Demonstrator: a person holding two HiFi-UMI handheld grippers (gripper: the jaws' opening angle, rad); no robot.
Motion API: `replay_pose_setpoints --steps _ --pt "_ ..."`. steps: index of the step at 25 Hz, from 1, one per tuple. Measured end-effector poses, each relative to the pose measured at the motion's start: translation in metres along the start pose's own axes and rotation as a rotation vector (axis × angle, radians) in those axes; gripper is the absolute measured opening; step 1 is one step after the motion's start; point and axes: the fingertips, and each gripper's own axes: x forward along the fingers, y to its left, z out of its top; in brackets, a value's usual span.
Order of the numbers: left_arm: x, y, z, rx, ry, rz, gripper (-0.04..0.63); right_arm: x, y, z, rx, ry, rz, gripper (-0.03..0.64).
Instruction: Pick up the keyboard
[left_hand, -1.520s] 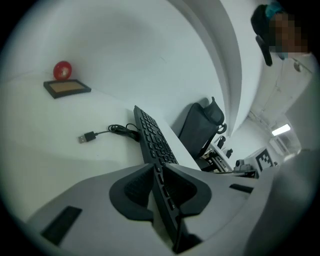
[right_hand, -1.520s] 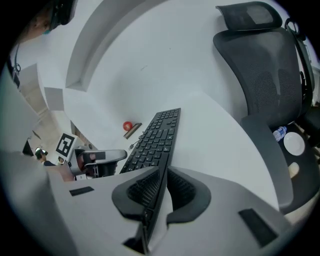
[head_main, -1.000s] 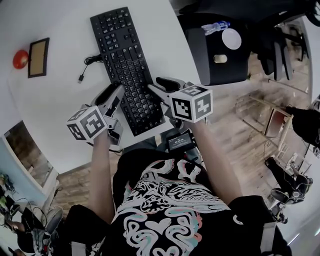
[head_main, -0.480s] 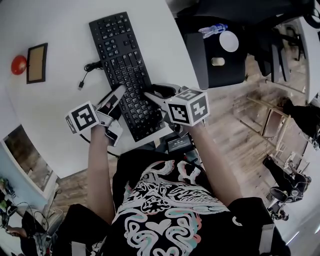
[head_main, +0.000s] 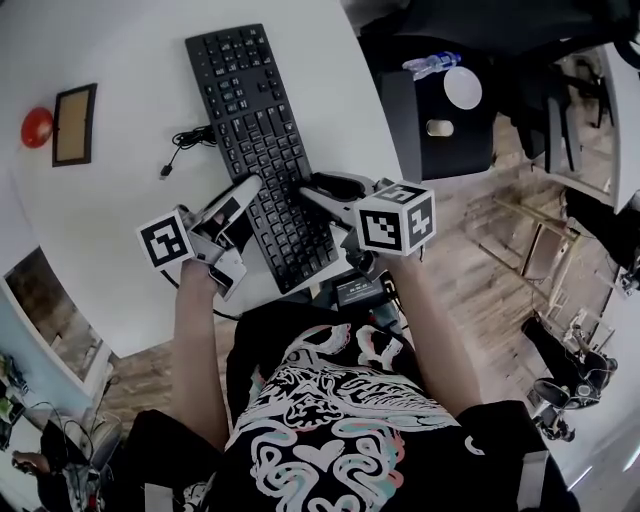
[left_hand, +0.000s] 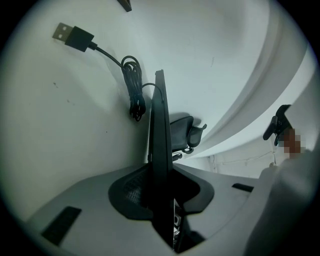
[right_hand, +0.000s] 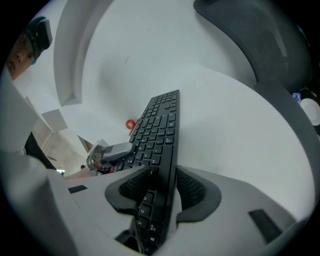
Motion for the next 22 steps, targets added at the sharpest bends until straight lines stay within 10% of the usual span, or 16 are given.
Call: replay_pose_setpoints --steps 9,22 --pt "-0.003 0.018 0.009 -0.094 -0.057 -0.184 0.098 0.009 -0.010 0.013 0.152 -0.139 0.135 0.169" --pt "0.002 0.019 0.007 -0.002 -0.025 -0.228 0.098 0.026 -0.003 0.003 0.208 -0.068 0.284 0.195"
